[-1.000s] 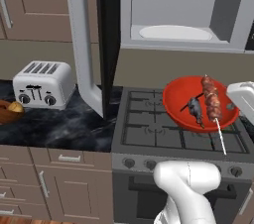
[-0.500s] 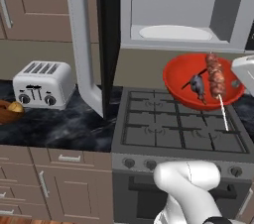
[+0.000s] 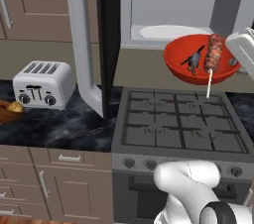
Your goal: Place the bowl containing the kebab skewer and fish in the microwave. Close the microwave door and press the start button to microwave the meal.
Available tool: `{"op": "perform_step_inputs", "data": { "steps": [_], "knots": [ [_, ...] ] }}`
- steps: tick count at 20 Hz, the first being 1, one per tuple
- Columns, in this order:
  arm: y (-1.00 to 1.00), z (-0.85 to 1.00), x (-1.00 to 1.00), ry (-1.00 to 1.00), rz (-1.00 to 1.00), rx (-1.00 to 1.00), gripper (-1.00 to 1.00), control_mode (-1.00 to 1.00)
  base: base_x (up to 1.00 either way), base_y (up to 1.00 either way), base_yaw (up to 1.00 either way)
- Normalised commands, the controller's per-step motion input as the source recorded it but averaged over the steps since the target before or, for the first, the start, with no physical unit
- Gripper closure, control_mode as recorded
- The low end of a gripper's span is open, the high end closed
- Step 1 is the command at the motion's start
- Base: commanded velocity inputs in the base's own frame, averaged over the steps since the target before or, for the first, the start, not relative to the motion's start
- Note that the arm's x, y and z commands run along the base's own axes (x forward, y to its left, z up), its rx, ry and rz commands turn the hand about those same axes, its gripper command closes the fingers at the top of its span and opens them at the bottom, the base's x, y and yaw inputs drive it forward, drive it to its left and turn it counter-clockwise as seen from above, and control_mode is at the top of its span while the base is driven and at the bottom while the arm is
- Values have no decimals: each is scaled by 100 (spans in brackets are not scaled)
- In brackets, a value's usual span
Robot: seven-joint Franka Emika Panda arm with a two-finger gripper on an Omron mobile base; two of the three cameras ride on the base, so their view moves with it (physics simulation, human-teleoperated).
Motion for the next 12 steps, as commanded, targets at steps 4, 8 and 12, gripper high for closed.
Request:
{"op": "perform_step_inputs", "data": {
  "steps": [4, 8, 12],
  "knots": [
    [0, 27, 55, -11, -19, 0, 100, -100, 0, 0, 0],
    [0, 44, 53, -7, -17, 0, 100, -100, 0, 0, 0],
    [0, 41, 49, 0, -14, 0, 100, -100, 0, 0, 0]
  ]
}}
